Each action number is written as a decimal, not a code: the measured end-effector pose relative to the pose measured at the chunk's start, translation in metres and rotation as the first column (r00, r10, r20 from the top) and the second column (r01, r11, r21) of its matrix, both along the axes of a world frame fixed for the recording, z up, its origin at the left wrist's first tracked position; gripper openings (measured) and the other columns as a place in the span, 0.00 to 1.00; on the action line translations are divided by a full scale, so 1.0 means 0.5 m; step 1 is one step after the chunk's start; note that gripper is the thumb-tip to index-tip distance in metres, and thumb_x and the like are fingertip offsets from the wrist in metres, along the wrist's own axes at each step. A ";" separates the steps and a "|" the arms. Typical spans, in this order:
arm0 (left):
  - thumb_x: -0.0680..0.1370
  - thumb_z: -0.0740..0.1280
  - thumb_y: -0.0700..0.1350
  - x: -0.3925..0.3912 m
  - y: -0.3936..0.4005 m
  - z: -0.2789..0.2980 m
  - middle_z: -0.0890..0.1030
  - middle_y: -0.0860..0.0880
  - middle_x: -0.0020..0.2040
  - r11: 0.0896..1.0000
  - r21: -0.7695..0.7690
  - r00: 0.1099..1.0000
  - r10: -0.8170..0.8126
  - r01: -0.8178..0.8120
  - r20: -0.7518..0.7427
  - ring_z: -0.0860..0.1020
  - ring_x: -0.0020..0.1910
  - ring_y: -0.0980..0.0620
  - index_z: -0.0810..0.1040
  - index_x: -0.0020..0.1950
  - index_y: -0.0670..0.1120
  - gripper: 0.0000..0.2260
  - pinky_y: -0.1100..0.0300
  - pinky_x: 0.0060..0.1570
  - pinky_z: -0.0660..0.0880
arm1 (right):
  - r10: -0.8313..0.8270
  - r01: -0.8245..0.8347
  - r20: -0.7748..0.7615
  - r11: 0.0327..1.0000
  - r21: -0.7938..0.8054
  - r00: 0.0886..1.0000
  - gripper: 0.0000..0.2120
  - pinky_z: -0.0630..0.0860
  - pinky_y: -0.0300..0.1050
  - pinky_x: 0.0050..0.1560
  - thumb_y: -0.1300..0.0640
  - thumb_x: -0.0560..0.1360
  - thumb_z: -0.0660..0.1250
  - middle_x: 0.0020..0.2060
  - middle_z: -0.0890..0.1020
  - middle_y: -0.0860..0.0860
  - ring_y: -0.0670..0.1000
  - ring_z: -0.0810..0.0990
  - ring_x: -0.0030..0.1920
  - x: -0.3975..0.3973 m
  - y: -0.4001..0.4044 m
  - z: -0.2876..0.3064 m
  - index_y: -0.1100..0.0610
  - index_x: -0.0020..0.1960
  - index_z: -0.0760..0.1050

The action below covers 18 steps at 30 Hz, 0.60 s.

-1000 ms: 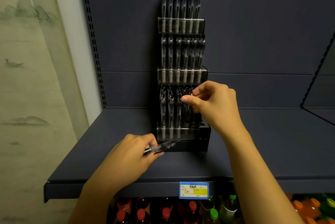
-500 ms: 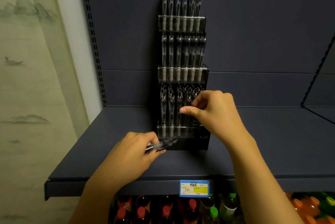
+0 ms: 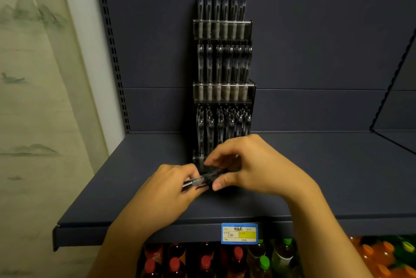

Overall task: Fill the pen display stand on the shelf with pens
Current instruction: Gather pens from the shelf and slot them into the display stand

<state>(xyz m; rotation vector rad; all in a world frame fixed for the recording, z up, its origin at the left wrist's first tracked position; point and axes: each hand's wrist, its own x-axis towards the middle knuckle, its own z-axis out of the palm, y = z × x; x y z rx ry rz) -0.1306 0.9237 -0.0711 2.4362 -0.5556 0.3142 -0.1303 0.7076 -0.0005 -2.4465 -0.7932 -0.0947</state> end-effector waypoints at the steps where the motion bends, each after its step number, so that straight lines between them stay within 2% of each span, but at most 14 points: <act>1: 0.76 0.71 0.57 -0.001 -0.002 0.000 0.80 0.56 0.36 1.000 -0.002 1.000 -0.007 0.007 -0.002 0.78 0.36 0.55 0.76 0.40 0.55 0.09 0.50 0.38 0.76 | 0.012 -0.012 0.013 1.000 -0.007 1.000 0.17 0.78 0.34 0.52 0.51 0.67 0.81 0.46 0.83 0.40 0.38 0.81 0.49 0.001 0.002 -0.003 0.44 0.55 0.84; 4: 0.76 0.71 0.56 -0.003 -0.006 0.000 0.79 0.54 0.35 1.000 -0.008 1.000 -0.019 0.019 -0.021 0.78 0.35 0.53 0.76 0.40 0.54 0.10 0.51 0.37 0.75 | 0.030 -0.030 0.038 0.999 0.010 0.999 0.11 0.78 0.36 0.49 0.54 0.69 0.81 0.43 0.83 0.41 0.40 0.82 0.46 0.003 0.001 -0.003 0.46 0.50 0.86; 7: 0.77 0.70 0.58 -0.005 -0.004 -0.003 0.78 0.52 0.34 1.000 0.000 0.999 -0.027 0.027 -0.043 0.77 0.34 0.51 0.75 0.40 0.54 0.11 0.51 0.35 0.74 | 0.041 -0.044 0.061 0.997 0.062 0.997 0.10 0.79 0.36 0.47 0.56 0.70 0.80 0.42 0.85 0.42 0.41 0.83 0.45 0.001 -0.003 0.002 0.47 0.50 0.87; 10: 0.78 0.69 0.58 -0.007 0.000 -0.004 0.78 0.50 0.35 1.000 0.002 0.998 -0.022 0.022 -0.052 0.78 0.34 0.49 0.76 0.41 0.53 0.11 0.50 0.35 0.75 | 0.046 -0.053 0.046 0.982 0.179 0.998 0.09 0.80 0.37 0.48 0.60 0.71 0.79 0.41 0.86 0.45 0.42 0.85 0.44 -0.004 -0.015 0.008 0.50 0.50 0.86; 12: 0.78 0.69 0.58 -0.008 0.002 -0.004 0.78 0.50 0.35 1.000 0.007 0.999 -0.008 0.009 -0.051 0.77 0.35 0.49 0.76 0.42 0.53 0.11 0.54 0.35 0.73 | 0.065 -0.064 0.006 0.953 0.296 0.998 0.09 0.80 0.38 0.47 0.62 0.71 0.78 0.40 0.86 0.49 0.45 0.85 0.43 -0.007 -0.026 0.012 0.53 0.50 0.86; 14: 0.78 0.69 0.58 -0.009 0.002 -0.003 0.78 0.49 0.34 1.000 0.007 0.999 0.001 0.000 -0.046 0.77 0.36 0.48 0.76 0.41 0.53 0.11 0.57 0.33 0.70 | 0.110 -0.079 -0.044 0.888 0.452 0.993 0.09 0.80 0.39 0.45 0.63 0.71 0.78 0.39 0.86 0.52 0.48 0.85 0.42 -0.008 -0.036 0.015 0.57 0.50 0.85; 18: 0.78 0.70 0.56 -0.008 0.003 -0.001 0.78 0.51 0.32 1.000 -0.009 0.999 -0.001 0.000 -0.034 0.77 0.36 0.51 0.74 0.38 0.54 0.11 0.62 0.33 0.70 | 0.167 -0.083 -0.039 0.664 0.743 0.985 0.11 0.83 0.46 0.47 0.63 0.68 0.74 0.40 0.86 0.58 0.55 0.85 0.42 -0.004 -0.047 0.023 0.63 0.51 0.83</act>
